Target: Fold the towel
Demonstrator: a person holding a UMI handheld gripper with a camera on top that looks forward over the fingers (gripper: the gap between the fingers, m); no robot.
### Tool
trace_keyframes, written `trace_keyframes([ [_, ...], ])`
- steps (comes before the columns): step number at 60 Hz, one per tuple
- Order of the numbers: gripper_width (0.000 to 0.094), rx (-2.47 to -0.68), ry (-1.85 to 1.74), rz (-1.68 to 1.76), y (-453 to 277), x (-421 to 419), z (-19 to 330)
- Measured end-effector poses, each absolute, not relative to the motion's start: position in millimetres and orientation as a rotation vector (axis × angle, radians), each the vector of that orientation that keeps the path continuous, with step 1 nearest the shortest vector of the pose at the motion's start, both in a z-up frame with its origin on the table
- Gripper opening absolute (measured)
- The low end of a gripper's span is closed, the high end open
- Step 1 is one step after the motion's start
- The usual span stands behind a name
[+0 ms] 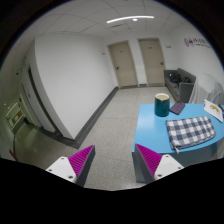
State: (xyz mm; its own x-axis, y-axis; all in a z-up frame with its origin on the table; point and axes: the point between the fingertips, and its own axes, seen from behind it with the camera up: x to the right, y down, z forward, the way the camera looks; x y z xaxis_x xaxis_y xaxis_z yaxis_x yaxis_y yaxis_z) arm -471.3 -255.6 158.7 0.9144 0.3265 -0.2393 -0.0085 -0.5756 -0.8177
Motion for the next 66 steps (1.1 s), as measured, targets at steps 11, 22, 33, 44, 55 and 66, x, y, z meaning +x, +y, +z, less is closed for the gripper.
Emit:
trace_keyframes([
  [11, 0.0824, -2.167, -0.146, 0.389, -213.1, -428.5, 137.9],
  [22, 0.0818, -2.216, -0.122, 0.223, -140.2, -350.3, 81.0],
  [33, 0.0787, -2.198, -0.245, -0.005, -50.3, -273.0, 17.6],
  [44, 0.0437, -2.228, -0.306, -0.021, -30.9, -255.4, -15.9],
  [55, 0.0086, -2.158, -0.390, -0.048, -30.3, -254.7, -12.6],
  [66, 0.0006, -2.115, -0.379, -0.048, -28.5, -253.0, -8.5],
])
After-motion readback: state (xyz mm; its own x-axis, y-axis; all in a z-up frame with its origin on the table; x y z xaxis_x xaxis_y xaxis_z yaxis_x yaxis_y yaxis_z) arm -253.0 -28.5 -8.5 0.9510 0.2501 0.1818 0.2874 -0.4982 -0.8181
